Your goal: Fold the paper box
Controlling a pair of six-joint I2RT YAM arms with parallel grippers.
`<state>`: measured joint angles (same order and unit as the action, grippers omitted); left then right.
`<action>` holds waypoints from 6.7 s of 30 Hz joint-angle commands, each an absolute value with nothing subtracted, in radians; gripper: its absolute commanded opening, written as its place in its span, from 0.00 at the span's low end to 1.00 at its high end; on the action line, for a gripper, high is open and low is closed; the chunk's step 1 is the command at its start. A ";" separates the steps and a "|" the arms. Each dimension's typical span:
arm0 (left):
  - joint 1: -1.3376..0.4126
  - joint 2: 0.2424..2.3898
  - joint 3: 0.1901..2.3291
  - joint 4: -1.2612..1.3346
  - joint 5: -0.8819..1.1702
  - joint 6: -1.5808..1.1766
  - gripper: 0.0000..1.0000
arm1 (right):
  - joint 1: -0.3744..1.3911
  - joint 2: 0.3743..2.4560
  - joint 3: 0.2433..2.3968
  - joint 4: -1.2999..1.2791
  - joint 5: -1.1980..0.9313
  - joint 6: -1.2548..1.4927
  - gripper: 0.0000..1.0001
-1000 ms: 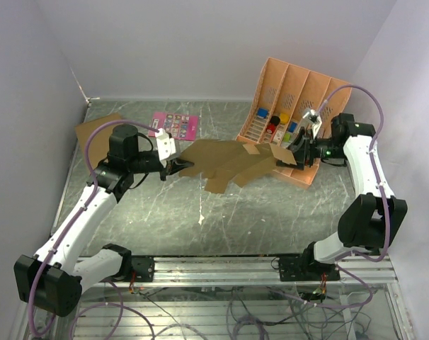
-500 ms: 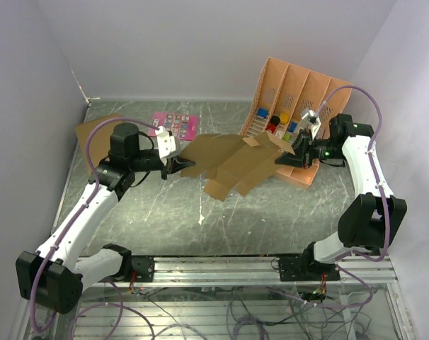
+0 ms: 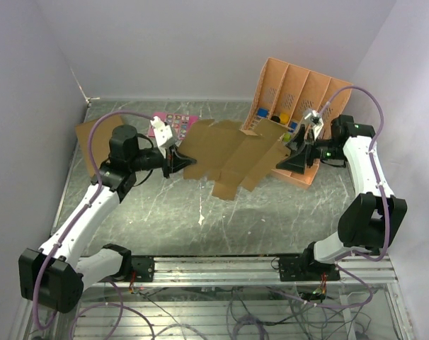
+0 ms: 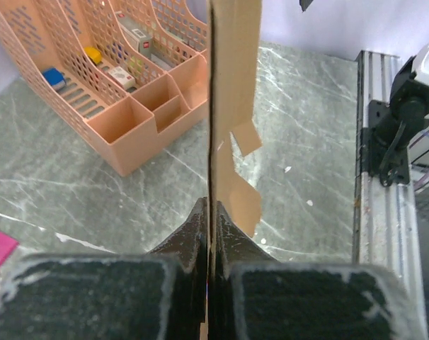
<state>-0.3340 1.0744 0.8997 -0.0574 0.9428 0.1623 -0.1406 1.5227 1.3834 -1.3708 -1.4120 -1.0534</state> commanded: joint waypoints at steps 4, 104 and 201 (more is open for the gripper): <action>-0.317 0.987 0.768 0.309 0.926 -0.228 0.07 | -0.181 1.513 1.332 -1.376 -1.541 -1.261 0.72; -0.345 0.988 0.832 0.356 0.772 -0.249 0.07 | -0.076 1.166 1.402 -0.516 -1.330 -0.357 0.49; -0.262 1.040 0.995 0.346 1.078 -0.301 0.07 | 0.115 1.241 1.476 -0.578 -1.191 -0.240 0.68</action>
